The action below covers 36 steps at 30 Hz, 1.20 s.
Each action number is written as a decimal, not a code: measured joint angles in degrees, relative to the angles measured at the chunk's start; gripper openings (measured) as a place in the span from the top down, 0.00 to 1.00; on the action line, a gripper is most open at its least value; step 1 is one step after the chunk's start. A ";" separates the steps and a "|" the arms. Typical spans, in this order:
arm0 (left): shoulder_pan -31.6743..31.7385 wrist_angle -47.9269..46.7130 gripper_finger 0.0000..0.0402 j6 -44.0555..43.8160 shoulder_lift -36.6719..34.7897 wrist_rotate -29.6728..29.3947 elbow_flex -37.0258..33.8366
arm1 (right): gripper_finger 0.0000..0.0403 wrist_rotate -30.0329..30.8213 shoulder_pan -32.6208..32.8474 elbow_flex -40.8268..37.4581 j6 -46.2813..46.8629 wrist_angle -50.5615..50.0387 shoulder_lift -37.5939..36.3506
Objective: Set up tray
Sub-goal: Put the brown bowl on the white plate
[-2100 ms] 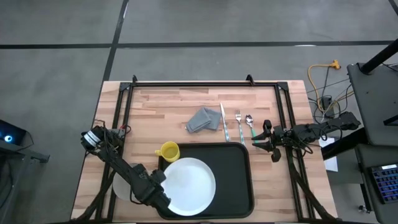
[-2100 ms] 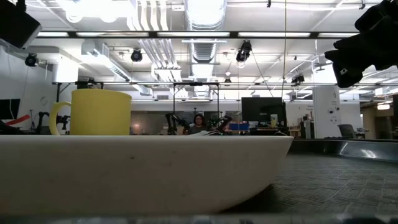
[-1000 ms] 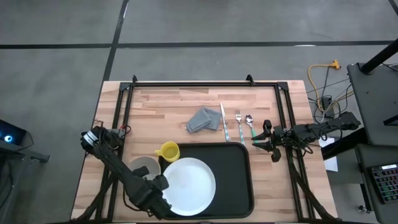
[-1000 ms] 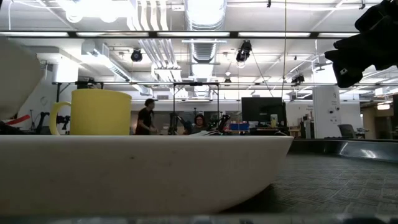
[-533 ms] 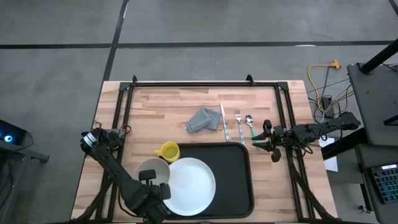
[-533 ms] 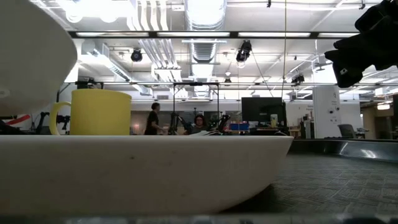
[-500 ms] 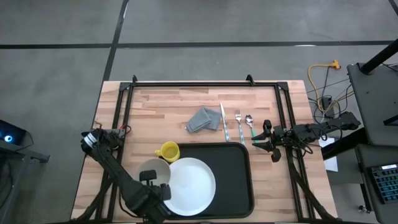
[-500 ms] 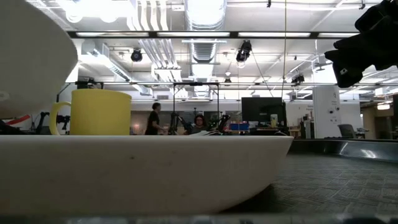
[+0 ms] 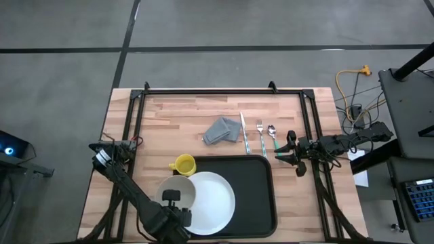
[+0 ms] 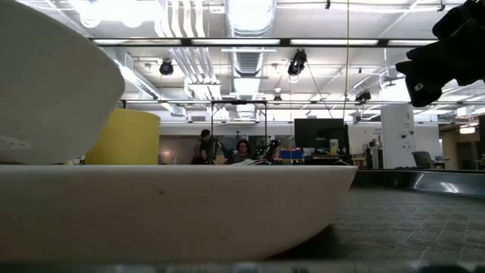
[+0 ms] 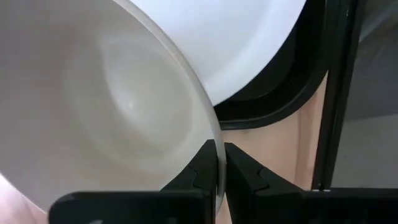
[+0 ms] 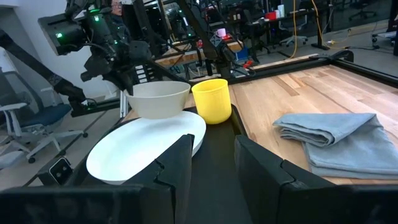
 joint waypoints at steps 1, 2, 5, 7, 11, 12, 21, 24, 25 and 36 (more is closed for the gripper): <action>0.00 0.12 1.00 0.52 0.00 -0.36 0.00 | 0.72 0.00 0.00 0.00 0.00 0.00 0.00; 0.00 0.48 1.00 1.20 0.00 -0.69 0.00 | 0.72 0.00 0.00 0.00 0.00 0.00 0.00; 0.00 2.57 1.00 4.25 0.00 -1.08 0.00 | 0.72 0.00 0.00 0.01 0.00 0.00 0.00; 0.00 5.25 1.00 6.85 0.00 -1.76 0.02 | 0.72 0.00 0.00 0.00 0.00 0.00 0.00; 0.02 9.46 1.00 11.38 0.04 -2.33 0.02 | 0.72 0.00 0.00 0.02 0.00 0.02 0.00; 0.11 9.85 1.00 12.09 0.04 -2.58 0.02 | 0.72 0.00 0.00 0.00 0.00 0.01 0.00; 1.21 11.96 1.00 18.15 0.13 -7.42 0.02 | 0.72 0.00 0.00 0.00 0.00 0.01 0.00; 2.05 13.64 1.00 20.05 0.13 -8.73 0.00 | 0.72 0.00 0.00 0.00 0.00 0.00 0.00; 2.30 14.39 1.00 20.87 0.13 -8.84 -0.02 | 0.72 0.00 0.00 0.00 0.00 0.02 0.00; 3.65 15.43 1.00 22.28 0.46 -9.29 -2.48 | 0.72 0.00 0.00 0.00 0.00 0.00 0.00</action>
